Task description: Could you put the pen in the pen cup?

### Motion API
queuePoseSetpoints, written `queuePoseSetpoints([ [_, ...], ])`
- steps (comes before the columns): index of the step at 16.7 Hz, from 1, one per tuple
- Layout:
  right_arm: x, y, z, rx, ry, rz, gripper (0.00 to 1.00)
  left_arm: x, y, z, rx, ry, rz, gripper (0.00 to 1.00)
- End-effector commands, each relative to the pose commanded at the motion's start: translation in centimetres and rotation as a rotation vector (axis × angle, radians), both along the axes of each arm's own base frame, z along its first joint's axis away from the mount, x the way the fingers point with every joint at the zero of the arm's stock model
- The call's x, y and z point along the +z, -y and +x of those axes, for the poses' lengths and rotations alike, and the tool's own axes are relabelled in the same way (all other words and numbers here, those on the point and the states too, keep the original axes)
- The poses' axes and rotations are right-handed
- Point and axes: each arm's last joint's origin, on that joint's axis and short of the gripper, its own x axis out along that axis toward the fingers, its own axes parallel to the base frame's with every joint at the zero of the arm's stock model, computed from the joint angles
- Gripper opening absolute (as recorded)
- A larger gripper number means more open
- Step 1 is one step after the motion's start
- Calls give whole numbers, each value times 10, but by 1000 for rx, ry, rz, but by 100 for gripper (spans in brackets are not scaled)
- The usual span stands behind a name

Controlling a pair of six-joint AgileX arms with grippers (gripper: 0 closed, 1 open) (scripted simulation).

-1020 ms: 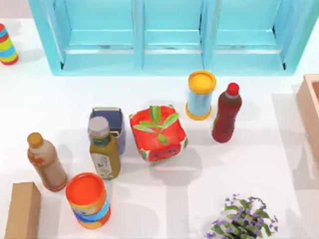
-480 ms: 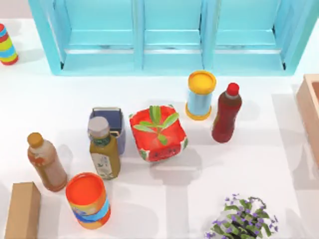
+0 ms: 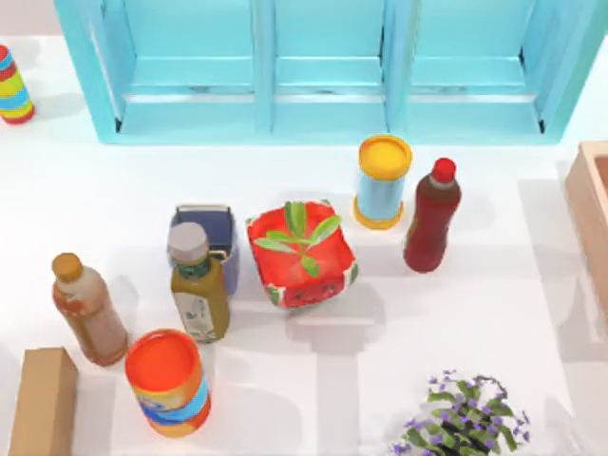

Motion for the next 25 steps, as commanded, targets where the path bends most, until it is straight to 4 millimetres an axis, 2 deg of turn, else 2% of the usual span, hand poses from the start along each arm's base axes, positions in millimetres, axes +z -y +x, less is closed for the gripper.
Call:
queuePoseSetpoints([
  [3,0,0,0,0,0,0,100,-8,-1,18,-58,-26,96,0],
  [5,0,0,0,0,0,0,100,-15,0,39,-122,-49,197,0],
  [9,0,0,0,0,0,0,100,-36,16,97,-285,-89,464,0],
  [12,0,0,0,0,0,0,100,-54,48,149,-414,-93,700,0],
  [15,0,0,0,0,0,0,100,-71,99,197,-521,-59,949,0],
  [19,0,0,0,0,0,0,100,-86,193,240,-583,65,1272,0],
  [22,0,0,0,0,0,0,100,-88,273,248,-545,215,1471,0],
  [25,0,0,0,0,0,0,100,-83,350,236,-438,388,1592,0],
])
